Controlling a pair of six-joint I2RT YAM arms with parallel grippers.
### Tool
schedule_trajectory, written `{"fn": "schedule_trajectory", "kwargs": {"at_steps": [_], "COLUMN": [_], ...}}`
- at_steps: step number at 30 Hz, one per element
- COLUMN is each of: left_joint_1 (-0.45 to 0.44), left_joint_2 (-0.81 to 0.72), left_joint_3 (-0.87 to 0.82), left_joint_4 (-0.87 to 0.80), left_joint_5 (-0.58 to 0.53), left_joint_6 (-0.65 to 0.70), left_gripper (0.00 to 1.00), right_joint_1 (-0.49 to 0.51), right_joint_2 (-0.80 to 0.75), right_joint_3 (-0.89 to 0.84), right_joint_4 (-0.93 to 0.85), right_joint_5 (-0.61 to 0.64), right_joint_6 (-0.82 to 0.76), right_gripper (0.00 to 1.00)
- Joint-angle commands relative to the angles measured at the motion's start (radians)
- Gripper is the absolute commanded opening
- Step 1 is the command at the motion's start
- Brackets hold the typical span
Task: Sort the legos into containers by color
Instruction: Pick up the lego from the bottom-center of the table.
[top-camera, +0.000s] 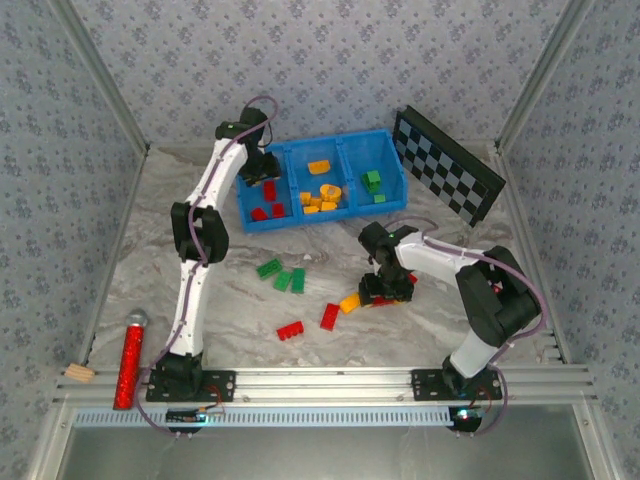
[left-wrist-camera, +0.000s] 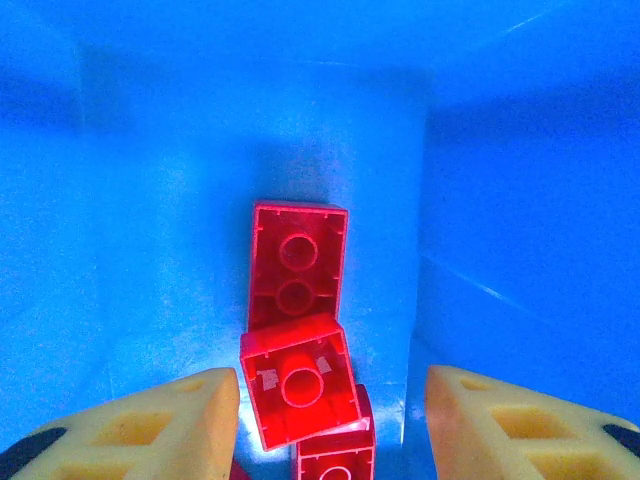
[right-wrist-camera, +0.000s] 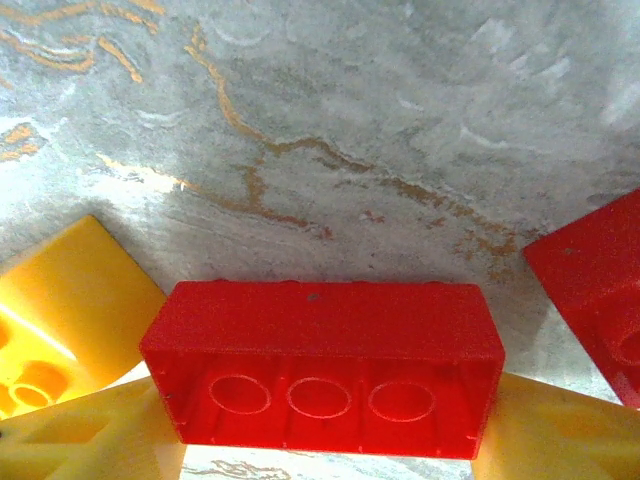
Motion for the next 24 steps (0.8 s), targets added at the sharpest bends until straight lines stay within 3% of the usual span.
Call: {"fn": "schedule_trajectory", "kwargs": {"at_steps": [1,14,24], "left_joint_1": [-0.011,-0.005,0.015], "left_joint_2": [-0.039,-0.195,-0.537], "left_joint_3": [0.039,0.104,-0.169], "left_joint_4": [-0.019,-0.007,-0.049], "left_joint_5": [0.014,0.096,0.065], "left_joint_6": [0.007,0.0,0.164], "left_gripper": [0.52,0.57,0.63], "right_joint_1": [0.006,-0.021,-0.032], "right_joint_2": [0.024,-0.002,0.218], "right_joint_3": [0.005,0.22,0.784], "right_joint_4": [0.022,-0.153,-0.196], "right_joint_5": [0.037,0.067,0.108], "right_joint_6": [0.0,-0.06,-0.304], "right_gripper": [0.69,0.56,0.53]}}
